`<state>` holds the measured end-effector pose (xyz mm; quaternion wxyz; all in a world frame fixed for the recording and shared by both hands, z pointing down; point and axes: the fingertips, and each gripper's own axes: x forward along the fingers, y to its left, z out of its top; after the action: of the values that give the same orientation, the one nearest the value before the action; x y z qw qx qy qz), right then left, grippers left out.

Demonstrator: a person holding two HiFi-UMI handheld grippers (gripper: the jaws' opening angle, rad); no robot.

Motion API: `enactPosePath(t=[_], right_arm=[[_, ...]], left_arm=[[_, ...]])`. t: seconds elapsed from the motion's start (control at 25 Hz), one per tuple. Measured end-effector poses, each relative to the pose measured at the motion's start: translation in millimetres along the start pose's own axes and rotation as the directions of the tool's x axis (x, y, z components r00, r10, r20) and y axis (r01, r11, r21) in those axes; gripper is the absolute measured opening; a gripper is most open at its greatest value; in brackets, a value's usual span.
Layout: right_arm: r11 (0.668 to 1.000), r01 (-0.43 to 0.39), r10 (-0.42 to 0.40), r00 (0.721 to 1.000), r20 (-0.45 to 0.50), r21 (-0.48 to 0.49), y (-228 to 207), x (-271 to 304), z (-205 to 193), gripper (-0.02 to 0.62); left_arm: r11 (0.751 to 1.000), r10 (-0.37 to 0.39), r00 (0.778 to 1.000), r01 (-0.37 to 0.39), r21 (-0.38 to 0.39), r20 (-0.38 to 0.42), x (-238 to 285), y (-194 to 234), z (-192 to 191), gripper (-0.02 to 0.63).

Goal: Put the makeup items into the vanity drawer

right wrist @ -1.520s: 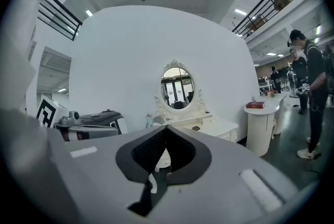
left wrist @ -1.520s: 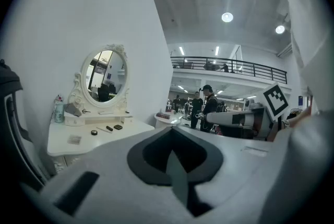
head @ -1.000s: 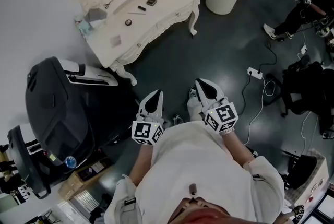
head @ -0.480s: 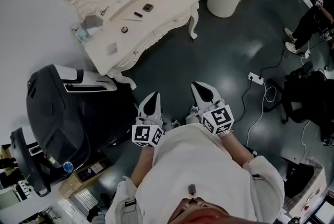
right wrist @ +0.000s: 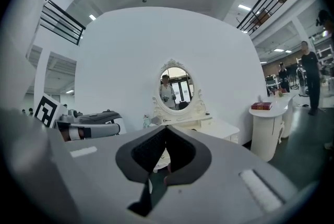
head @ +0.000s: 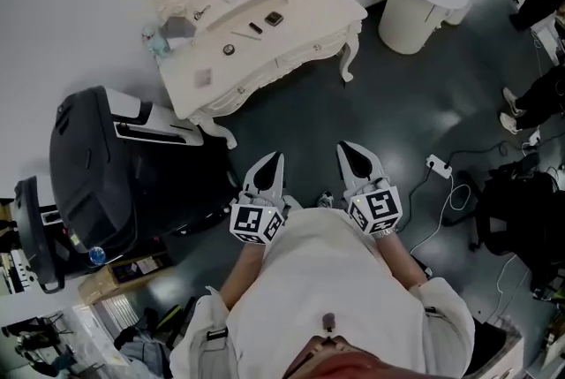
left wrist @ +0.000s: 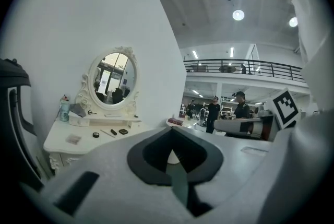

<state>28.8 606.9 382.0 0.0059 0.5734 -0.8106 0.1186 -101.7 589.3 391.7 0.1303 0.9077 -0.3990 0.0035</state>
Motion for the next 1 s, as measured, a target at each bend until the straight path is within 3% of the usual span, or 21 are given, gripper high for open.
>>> enactPosePath(t=[0.24, 0.4, 0.6, 1.0], right_arm=[[1.0, 0.0, 0.001, 1.0, -0.018, 0.02, -25, 3, 0, 0.008], [1.0, -0.001, 0.001, 0.999, -0.04, 0.002, -39, 13, 2, 0.008], [0.999, 0.033, -0.033, 0.998, -0.053, 0.003, -57, 29, 1, 0.008], [0.996, 0.091, -0.091, 0.994, -0.068, 0.005, -95, 100, 18, 0.008]], left_arm=[[0.999, -0.027, 1.0, 0.027, -0.032, 0.0, 23, -10, -2, 0.005], [1.0, -0.029, 0.999, 0.029, -0.007, 0.026, 41, -8, 12, 0.006], [1.0, 0.008, 1.0, -0.008, -0.015, -0.011, 64, 14, 6, 0.006], [0.999, -0.04, 0.999, 0.04, -0.022, -0.014, 144, 67, 28, 0.006]])
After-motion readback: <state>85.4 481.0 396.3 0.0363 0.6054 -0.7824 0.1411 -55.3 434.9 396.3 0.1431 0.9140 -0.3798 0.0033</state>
